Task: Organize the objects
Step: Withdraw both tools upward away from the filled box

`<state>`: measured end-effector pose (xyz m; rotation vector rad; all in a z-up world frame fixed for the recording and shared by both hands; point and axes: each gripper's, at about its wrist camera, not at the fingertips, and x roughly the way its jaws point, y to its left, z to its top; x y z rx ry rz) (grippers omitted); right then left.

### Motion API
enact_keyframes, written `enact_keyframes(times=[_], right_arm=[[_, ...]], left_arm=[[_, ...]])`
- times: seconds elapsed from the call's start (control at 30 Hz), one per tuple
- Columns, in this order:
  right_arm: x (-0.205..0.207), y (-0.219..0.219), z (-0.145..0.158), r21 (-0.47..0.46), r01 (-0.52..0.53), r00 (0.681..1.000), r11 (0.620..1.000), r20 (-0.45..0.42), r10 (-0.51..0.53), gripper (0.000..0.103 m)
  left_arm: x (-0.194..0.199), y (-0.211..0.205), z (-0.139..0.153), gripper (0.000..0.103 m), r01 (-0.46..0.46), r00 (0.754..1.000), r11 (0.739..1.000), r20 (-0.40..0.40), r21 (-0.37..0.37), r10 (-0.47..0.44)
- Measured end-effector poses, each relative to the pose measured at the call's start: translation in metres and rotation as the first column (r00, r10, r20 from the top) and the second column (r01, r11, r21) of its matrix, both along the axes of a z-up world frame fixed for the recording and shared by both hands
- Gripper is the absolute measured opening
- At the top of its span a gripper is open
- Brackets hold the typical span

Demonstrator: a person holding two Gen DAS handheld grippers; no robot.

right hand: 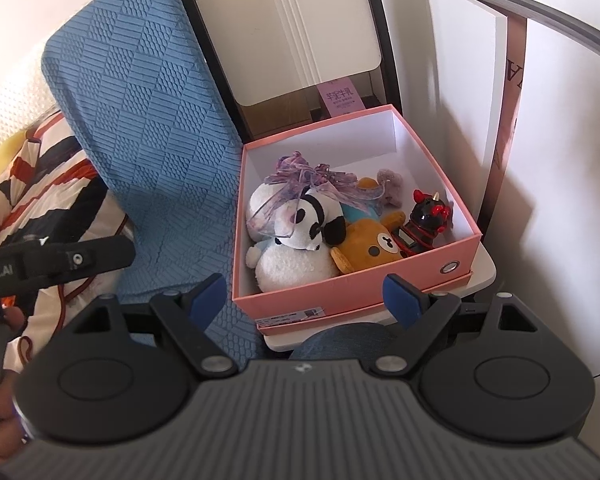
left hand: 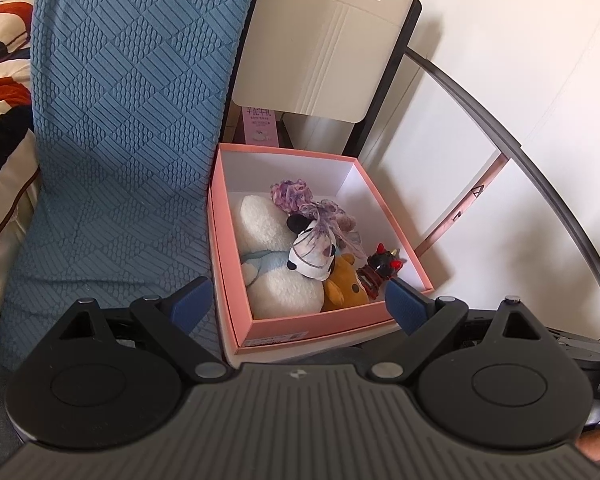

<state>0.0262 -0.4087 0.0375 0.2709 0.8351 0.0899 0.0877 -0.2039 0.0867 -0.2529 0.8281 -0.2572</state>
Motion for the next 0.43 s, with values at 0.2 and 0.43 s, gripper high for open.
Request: enact_keyframes(times=[0.2,0.43], right_arm=[[-0.003,0.004,0.000,-0.011,-0.010,1.000,1.000,0.001,0.010,0.087],[-0.009,0.006,0.002,-0.035,-0.012,1.000,0.999,0.016,0.012,0.087]], left_arm=[[-0.007,0.007,0.001,0.095,-0.012,1.000,1.000,0.006,-0.009,0.012],[-0.015,0.010,0.002,0.095,-0.014,1.000,1.000,0.016,-0.018,0.014]])
